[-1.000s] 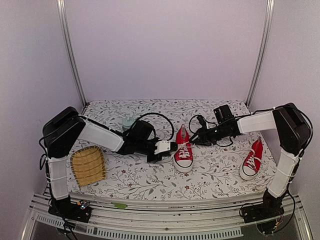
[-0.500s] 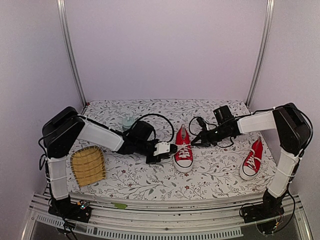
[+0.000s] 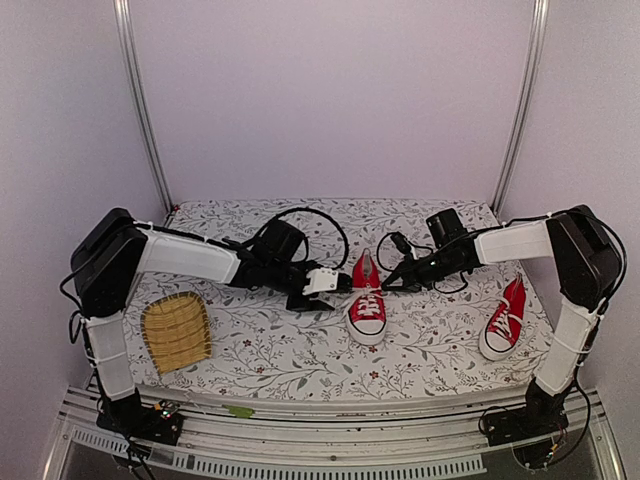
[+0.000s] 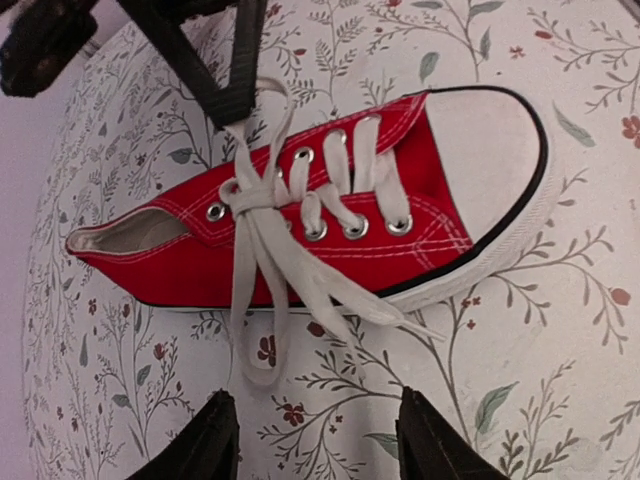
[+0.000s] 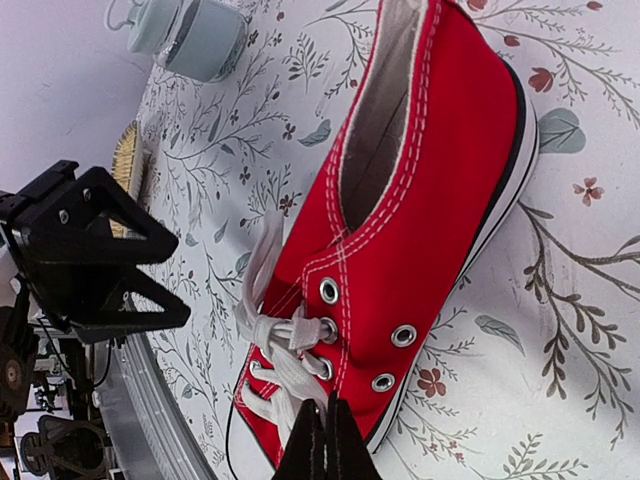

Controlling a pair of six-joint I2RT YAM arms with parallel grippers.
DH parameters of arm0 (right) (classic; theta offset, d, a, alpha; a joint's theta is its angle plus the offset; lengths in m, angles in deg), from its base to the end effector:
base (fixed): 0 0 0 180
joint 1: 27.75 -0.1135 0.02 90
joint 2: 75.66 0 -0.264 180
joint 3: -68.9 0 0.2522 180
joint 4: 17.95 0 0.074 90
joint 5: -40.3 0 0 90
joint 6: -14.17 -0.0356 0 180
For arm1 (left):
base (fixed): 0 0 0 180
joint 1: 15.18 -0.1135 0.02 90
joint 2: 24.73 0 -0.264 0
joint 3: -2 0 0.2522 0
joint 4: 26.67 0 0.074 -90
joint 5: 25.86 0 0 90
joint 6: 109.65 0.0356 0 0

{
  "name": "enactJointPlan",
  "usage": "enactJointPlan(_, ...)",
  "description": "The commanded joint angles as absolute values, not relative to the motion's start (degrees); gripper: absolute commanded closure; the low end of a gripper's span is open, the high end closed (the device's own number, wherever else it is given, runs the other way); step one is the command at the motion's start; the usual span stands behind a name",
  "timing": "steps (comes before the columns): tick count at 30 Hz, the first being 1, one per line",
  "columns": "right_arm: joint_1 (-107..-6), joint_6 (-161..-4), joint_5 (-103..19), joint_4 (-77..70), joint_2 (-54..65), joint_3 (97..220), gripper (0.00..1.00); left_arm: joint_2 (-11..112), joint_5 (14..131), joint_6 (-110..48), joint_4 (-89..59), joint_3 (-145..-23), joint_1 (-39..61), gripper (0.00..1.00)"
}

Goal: Tie the shoes
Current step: Adjust the loops with the shoelace on the shoe.

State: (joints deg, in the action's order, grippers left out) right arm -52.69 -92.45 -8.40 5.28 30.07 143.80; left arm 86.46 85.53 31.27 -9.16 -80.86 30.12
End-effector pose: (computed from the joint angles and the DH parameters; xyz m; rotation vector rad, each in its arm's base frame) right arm 0.3231 0.1762 0.1568 -0.4970 2.5265 1.1947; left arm 0.2806 -0.3020 0.1631 1.8522 1.4217 -0.3929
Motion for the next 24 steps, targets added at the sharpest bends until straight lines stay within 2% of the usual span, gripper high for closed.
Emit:
enactJointPlan(1, -52.5, -91.1, -7.0, 5.6, 30.5, 144.9, 0.99, 90.9, 77.9, 32.2, -20.3, -80.2, 29.0, 0.43)
enactJointPlan(10, -52.6, -91.1, -6.3, 5.1, 30.8, 144.7, 0.99, 96.0, 77.8, 36.1, -32.8, -79.4, 29.4, 0.42)
enactJointPlan(18, -52.5, -90.5, -5.7, 5.2, 30.7, 144.6, 0.99, 97.3, 81.5, 36.8, -38.9, -77.0, 30.4, 0.53)
enactJointPlan(20, -52.6, -90.3, -5.8, 5.4, 30.6, 144.6, 0.99, 97.7, 81.7, 37.8, -38.2, -77.1, 30.6, 0.59)
enactJointPlan(24, -52.6, -90.2, -5.7, 5.4, 30.6, 144.5, 0.99, 97.8, 82.8, 39.7, -35.6, -77.2, 30.7, 0.58)
